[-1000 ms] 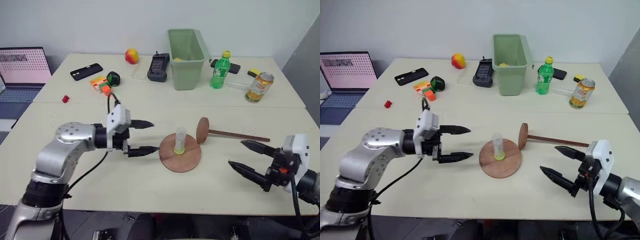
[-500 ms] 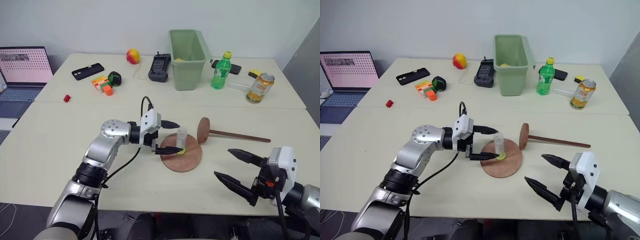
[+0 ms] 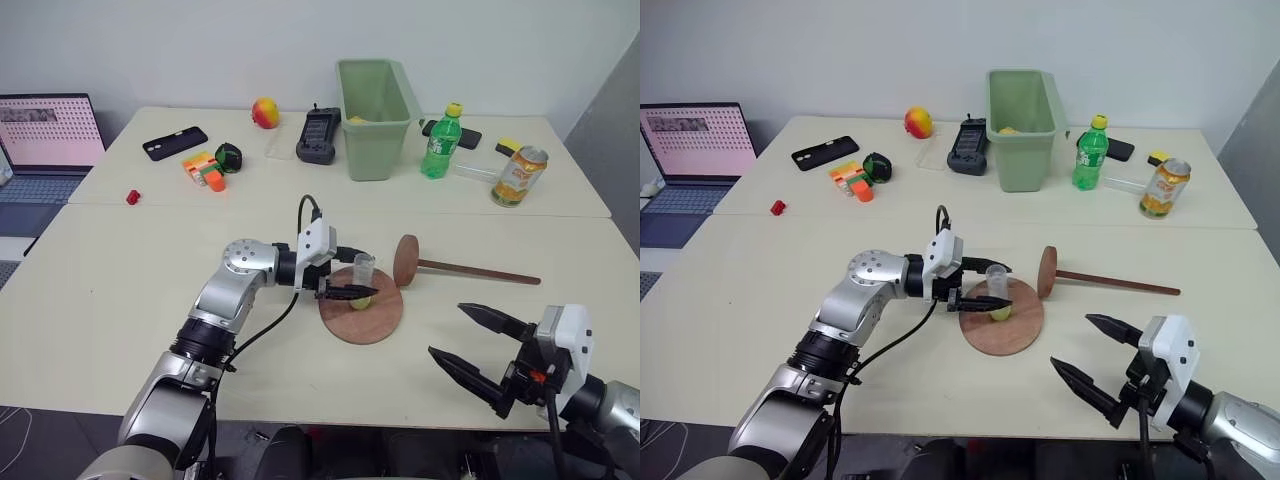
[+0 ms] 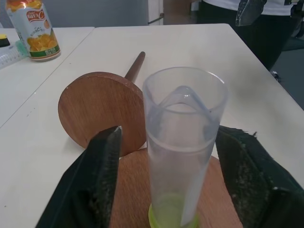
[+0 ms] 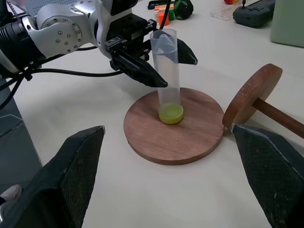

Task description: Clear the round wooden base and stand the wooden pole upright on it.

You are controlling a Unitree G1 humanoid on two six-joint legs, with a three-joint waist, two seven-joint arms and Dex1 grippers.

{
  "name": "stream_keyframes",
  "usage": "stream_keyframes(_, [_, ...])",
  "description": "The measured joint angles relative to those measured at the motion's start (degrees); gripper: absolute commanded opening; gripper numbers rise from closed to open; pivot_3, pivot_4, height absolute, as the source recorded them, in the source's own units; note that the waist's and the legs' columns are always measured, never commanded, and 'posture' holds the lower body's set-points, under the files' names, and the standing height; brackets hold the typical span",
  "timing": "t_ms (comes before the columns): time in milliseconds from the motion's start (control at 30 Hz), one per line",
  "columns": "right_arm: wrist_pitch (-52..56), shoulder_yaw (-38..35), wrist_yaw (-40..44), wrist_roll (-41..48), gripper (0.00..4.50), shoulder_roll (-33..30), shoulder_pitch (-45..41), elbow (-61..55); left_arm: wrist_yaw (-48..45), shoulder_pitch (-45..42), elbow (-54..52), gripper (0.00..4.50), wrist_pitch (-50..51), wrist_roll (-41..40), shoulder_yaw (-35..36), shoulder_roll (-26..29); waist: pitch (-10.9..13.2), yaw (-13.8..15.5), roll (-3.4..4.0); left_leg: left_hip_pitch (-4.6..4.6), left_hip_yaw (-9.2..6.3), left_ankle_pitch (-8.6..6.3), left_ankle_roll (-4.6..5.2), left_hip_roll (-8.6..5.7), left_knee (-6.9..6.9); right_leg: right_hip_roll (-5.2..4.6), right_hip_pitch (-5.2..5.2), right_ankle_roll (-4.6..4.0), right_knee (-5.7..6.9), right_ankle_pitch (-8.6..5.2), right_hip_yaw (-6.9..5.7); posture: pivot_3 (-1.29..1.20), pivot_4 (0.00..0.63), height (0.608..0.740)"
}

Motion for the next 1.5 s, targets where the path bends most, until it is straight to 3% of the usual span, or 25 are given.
stream_keyframes(200, [0.0, 1.04, 0.0, 0.11, 4.5, -0.09, -1.94, 0.11, -0.28, 0.0, -0.21, 1.21, 1.29, -0.28, 0.15, 0.1, 0.0, 0.0, 0.0, 0.01, -0.04, 0.0, 0.0, 0.0, 0.0, 0.0, 0.0, 0.0, 0.0, 0.0, -0.01, 0.0, 0.15, 0.74])
stream_keyframes(433, [0.62, 2.0, -1.05, 1.22, 4.5, -0.93, -6.87, 0.11, 1.26, -0.38, -2.68, 1.21, 7.17, -2.17, 3.39, 1.91, 0.0, -0.03, 0.0, 0.01, -0.11, 0.0, 0.0, 0.03, 0.0, 0.0, 0.0, 0.0, 0.01, 0.0, -0.01, 0.0, 0.15, 0.74])
stream_keyframes(567, [1.53, 2.4, -2.69, 2.54, 4.5, -1.2, -10.0, 0.17, 8.93, -6.38, 2.36, 1.21, 9.02, -1.63, 8.33, 2.53, 0.03, 0.03, -0.06, 0.0, -0.11, 0.0, 0.0, -0.03, 0.07, 0.0, 0.03, 0.0, 0.03, 0.0, -0.07, 0.0, 0.15, 0.74])
stream_keyframes(767, [4.34, 7.72, -8.55, 4.88, 4.5, 0.28, -21.39, 1.94, 30.69, -18.06, 28.8, 1.21, -0.45, 4.93, 16.42, 3.24, 0.03, -0.22, -0.07, 0.02, -0.12, -0.01, 0.01, -0.04, 0.01, 0.02, -0.05, 0.0, 0.02, 0.0, -0.14, 0.0, 0.15, 0.74])
stream_keyframes(967, [5.39, 9.46, -8.7, 5.21, 4.5, 0.08, -23.96, 4.48, 46.03, -22.51, 48.48, 1.21, -9.4, 8.52, 19.74, 2.35, 0.18, 0.18, -0.32, -0.4, -0.11, 0.0, 0.01, -0.07, 0.06, -0.15, -0.42, 0.01, 0.06, 0.0, -0.18, 0.0, 0.15, 0.74])
stream_keyframes(1400, [6.14, 9.76, -9.7, 5.22, 4.5, 0.01, -24.63, 4.78, 51.35, -25.04, 57.88, 1.21, -15.6, 10.35, 21.66, 1.11, 0.15, 0.0, -0.37, -0.38, -0.09, 0.0, 0.0, -0.24, 0.1, -0.2, -0.44, 0.02, 0.15, 0.01, -0.16, 0.0, 0.15, 0.74])
stream_keyframes(1467, [6.21, 9.93, -9.83, 5.22, 4.5, 0.06, -24.65, 4.78, 51.43, -25.27, 58.3, 1.91, -15.62, 10.45, 21.78, 1.11, 0.15, -0.03, -0.36, -0.36, -0.09, 0.0, 0.0, -0.24, 0.1, -0.2, -0.44, 0.02, 0.16, 0.01, -0.16, 0.0, 0.15, 0.74])
stream_keyframes(1500, [6.23, 9.93, -10.0, 5.21, 4.5, 0.07, -24.69, 4.78, 51.44, -25.32, 58.45, 1.91, -15.62, 10.59, 22.04, 1.11, 0.14, -0.04, -0.37, -0.36, -0.09, 0.0, 0.01, -0.24, 0.1, -0.2, -0.44, 0.02, 0.16, 0.01, -0.15, 0.0, 0.15, 0.74])
